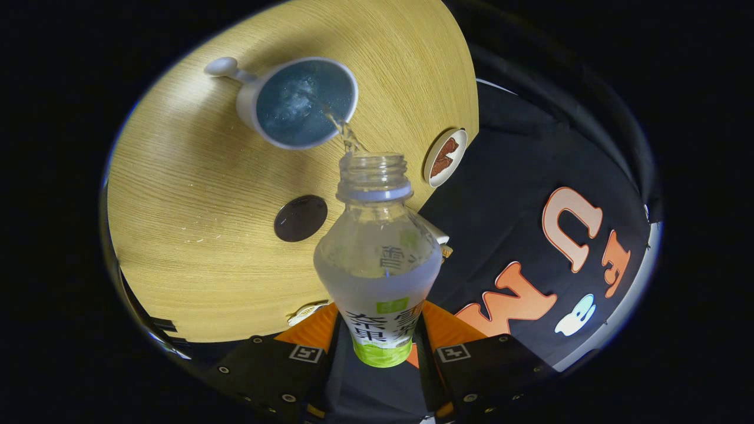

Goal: Take the bottle from table, then pour the juice into the cup, finally place the bottle on the coaster

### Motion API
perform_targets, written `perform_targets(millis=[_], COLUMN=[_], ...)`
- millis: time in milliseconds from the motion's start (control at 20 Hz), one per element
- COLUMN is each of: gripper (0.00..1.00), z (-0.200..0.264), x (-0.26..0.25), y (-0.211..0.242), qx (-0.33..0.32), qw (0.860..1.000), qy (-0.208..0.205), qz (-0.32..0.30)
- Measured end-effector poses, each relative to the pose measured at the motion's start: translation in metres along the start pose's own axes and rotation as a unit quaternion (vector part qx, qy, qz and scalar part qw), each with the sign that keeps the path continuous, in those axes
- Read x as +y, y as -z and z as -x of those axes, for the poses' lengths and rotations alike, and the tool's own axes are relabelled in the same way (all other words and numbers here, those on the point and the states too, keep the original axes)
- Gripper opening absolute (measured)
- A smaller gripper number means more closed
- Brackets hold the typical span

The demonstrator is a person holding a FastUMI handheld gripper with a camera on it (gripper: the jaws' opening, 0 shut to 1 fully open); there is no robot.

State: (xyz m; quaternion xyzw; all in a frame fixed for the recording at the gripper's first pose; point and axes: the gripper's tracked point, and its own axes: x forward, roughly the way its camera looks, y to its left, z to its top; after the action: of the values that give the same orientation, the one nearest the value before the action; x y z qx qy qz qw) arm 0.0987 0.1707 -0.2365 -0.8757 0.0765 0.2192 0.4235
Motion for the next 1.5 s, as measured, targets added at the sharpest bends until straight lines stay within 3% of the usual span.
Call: perform_targets(millis=[600, 1500], gripper=[0.55, 0.56], z=[-0.001, 0.002], x=[-0.003, -0.008], y=[-0.002, -0.009], qx=[-0.001, -0.003], qw=[0.999, 0.999], qy=[-0.009, -0.007], qz=[0.038, 0.044])
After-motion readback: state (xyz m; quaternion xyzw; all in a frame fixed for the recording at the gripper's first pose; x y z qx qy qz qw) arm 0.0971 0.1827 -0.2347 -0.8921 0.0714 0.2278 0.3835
